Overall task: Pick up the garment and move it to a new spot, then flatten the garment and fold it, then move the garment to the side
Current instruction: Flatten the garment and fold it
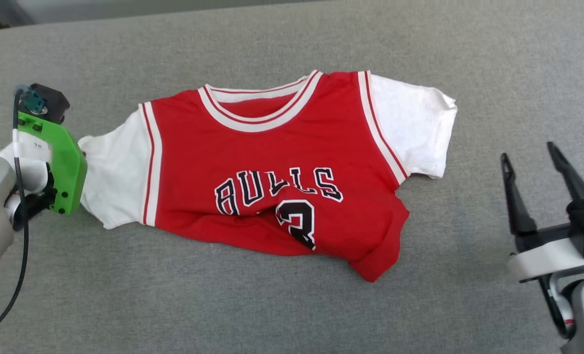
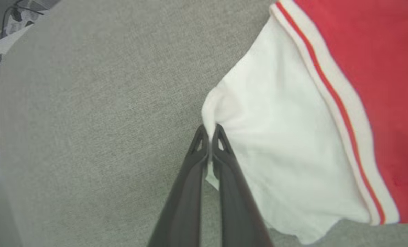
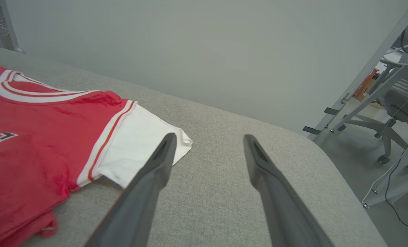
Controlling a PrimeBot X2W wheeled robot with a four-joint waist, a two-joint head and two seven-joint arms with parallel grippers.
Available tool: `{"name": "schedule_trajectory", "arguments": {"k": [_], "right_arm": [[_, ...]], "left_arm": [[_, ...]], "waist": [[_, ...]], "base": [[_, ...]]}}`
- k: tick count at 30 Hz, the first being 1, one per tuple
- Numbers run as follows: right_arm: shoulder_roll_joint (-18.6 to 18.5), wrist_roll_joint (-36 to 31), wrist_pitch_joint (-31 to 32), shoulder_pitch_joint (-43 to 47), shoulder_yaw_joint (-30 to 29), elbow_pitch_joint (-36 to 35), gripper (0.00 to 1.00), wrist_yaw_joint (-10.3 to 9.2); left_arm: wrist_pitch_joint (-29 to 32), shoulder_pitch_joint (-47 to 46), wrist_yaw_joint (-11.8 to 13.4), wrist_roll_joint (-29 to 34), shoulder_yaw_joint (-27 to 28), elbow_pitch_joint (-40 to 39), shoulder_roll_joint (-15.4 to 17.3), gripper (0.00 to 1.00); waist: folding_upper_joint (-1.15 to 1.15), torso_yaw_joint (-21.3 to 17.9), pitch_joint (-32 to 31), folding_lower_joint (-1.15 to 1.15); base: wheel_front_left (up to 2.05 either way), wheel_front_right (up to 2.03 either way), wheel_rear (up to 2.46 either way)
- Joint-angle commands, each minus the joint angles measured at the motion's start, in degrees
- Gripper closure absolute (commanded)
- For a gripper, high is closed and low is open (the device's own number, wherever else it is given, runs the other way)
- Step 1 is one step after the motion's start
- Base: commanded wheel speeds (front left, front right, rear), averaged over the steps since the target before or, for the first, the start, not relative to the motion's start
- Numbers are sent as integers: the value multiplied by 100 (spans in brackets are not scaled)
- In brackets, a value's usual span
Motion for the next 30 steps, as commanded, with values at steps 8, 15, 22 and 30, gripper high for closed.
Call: {"name": "schedule_trajectory", "arguments": {"k": [8,15,22,30], "right_arm": [[-719,234,53,-617,-210,-173,0,-4],[-1684,939,887,-1504,364,-327,0,-4],[-2555,2279,2264,-2649,1433,175,0,-4],[-3361,3865,4055,-3445,2540,1058,0,-4]], "left_arm": [[-973,-26,225,431,83,-442,-86,100],[-1289,-41,570,566,162,-1184,-31,100],[-1364,-101,896,706,194,-1856,41,100],[-1411,-260,1170,816,288,-2452,120,100]], "waist": [[0,464,-574,-1],[0,694,-571,-1],[0,921,-353,-1],[0,1125,60,-1]], "base": [[0,0,0],[0,0,0],[0,0,0],[0,0,0]]}}
